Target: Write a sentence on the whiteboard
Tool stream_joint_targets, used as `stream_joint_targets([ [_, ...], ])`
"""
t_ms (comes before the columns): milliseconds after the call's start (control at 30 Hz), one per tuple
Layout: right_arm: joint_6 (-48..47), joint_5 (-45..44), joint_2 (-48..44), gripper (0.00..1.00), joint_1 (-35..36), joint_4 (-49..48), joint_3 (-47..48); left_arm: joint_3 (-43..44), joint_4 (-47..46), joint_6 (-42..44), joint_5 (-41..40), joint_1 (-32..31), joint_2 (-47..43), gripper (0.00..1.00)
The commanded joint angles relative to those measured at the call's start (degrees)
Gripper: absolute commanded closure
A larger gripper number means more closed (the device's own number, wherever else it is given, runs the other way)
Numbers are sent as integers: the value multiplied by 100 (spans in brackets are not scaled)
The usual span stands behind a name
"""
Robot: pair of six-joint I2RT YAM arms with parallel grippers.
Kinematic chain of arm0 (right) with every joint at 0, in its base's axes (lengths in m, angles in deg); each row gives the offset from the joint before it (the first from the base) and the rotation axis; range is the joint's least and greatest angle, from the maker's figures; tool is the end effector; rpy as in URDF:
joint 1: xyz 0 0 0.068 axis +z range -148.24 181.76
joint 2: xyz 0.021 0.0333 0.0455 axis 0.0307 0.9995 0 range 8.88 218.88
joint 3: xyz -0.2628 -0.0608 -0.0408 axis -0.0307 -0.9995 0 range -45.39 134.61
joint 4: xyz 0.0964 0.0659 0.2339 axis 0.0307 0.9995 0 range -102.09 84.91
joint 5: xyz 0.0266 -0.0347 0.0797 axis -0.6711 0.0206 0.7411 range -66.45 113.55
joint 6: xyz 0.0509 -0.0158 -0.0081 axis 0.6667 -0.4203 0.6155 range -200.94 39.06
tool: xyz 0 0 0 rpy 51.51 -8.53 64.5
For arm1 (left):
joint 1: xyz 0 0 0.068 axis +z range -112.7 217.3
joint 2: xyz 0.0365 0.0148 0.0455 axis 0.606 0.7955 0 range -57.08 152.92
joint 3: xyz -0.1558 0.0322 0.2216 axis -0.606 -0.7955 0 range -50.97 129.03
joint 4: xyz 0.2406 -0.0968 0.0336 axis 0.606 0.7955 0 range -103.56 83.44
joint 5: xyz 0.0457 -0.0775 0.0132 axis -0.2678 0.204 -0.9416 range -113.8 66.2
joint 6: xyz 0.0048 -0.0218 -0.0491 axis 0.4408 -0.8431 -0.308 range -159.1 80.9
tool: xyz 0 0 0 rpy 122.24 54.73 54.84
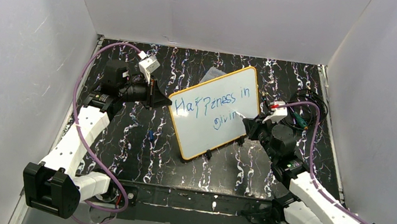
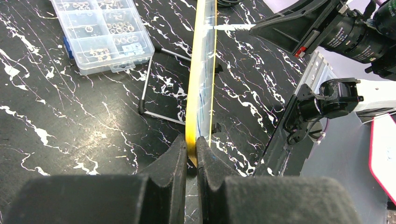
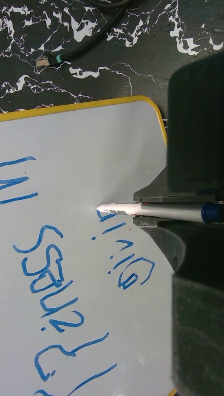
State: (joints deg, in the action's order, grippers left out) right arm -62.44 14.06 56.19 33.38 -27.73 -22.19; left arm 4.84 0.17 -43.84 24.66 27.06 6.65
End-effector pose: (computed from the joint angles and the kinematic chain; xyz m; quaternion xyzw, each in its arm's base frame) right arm 0.1708 0.0983 0.2461 -0.0325 0.7560 0.2188 0.6160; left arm 0.2363 -0.0699 0.3399 0.2665 0.7425 -0.4035 0.4636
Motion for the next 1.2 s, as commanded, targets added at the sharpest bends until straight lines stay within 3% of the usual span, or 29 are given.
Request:
stream_joint_targets([
  [0, -31, -112, -3, 99, -15, 43, 71, -18, -55, 147, 220, -38, -137, 100],
  [600, 154, -275, -487, 99, -15, 265, 54, -19, -55, 148, 225, -39, -137, 100],
  [1167, -78, -393, 77, 99, -15, -374, 323, -18, -55, 148, 225, -38, -125, 100],
])
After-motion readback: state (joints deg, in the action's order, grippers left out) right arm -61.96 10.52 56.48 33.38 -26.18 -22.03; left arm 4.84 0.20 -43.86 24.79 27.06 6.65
